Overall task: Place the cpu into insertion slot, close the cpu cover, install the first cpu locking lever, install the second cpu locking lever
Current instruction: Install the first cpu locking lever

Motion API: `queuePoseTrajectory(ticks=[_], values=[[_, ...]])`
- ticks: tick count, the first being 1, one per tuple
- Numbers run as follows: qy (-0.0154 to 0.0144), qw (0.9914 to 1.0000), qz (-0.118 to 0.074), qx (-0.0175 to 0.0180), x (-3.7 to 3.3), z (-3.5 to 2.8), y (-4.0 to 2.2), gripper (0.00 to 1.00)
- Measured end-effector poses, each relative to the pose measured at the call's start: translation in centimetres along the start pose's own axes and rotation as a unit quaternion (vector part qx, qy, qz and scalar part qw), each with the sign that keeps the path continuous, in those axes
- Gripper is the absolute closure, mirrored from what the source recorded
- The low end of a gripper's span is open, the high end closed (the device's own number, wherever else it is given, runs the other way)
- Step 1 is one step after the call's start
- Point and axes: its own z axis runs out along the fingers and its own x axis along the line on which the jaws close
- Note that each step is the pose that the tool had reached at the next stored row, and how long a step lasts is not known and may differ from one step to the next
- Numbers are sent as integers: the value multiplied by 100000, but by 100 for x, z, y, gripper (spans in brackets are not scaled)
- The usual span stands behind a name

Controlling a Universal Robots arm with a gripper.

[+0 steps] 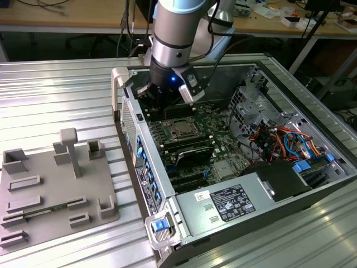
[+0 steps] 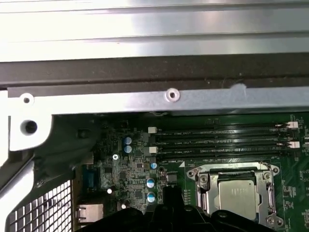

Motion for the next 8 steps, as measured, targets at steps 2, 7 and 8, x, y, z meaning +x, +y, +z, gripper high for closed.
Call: queuePoseTrajectory(ticks=[2,7,8], values=[[40,99998,-575,-7,-4,6,27,89],[86,99989,-1477,-39,-19,22,95,89],[102,99986,-1646,-46,-59,27,106,89]])
